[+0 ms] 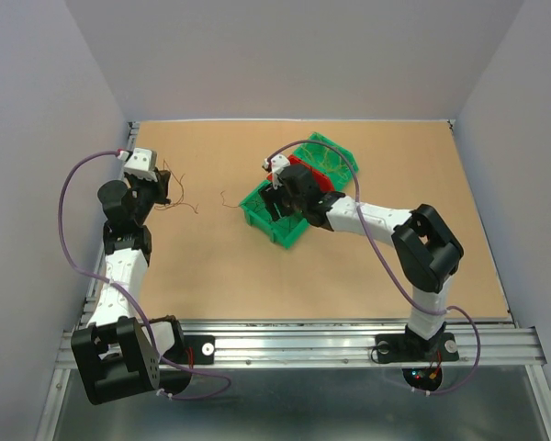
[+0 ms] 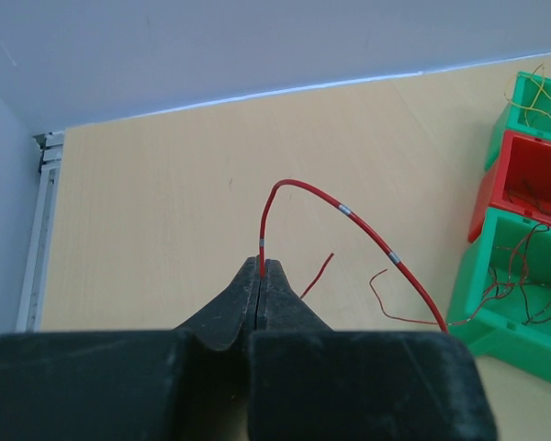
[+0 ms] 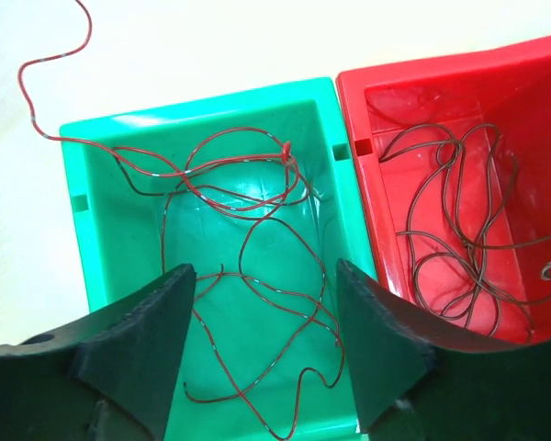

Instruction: Untangle the cables

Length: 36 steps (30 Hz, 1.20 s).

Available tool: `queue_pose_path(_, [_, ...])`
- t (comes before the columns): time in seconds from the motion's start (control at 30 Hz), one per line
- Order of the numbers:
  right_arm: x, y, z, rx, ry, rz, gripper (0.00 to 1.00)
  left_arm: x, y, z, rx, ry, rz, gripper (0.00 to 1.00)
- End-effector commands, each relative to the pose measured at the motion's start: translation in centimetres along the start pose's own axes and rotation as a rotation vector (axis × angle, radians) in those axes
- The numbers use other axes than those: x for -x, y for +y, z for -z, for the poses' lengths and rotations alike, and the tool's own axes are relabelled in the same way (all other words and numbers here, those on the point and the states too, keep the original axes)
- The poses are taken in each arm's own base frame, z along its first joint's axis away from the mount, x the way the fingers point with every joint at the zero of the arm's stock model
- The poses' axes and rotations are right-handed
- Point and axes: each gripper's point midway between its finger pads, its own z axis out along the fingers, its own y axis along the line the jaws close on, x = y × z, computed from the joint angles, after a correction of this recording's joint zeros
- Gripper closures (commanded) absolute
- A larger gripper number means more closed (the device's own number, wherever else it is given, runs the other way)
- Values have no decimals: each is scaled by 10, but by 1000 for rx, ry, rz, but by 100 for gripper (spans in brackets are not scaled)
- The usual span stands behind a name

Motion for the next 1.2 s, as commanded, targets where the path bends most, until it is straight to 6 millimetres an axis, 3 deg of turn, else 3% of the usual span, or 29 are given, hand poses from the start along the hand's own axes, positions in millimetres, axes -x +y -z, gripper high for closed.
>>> queue_pose_path(0.0, [41, 9, 18, 59, -103, 50, 27, 37, 4, 2, 25, -96, -60, 100])
queue_pose_path(0.17, [56, 42, 21, 132, -143, 206, 20, 38, 12, 3, 79, -102, -62, 100])
queue_pose_path(0.57, [88, 79, 5, 173, -219, 592, 19, 38, 23, 2, 128, -84, -25, 100])
queue_pose_path(0.6, [76, 81, 0, 196, -178, 614, 20, 37, 24, 1, 129, -78, -22, 100])
queue_pose_path(0.7, [77, 92, -3, 244, -178, 661, 23, 37, 25, 1, 131, -77, -22, 100])
queue_pose_path(0.73, [69, 102, -16, 266, -158, 720, 24, 36, 26, 1, 136, -75, -24, 100])
queue_pose_path(0.87, [66, 111, -29, 250, -152, 810, 25, 37, 25, 2, 136, -78, -27, 100])
queue_pose_path(1.17, [61, 111, -57, 172, -121, 895, 28, 37, 23, 2, 124, -79, -31, 100])
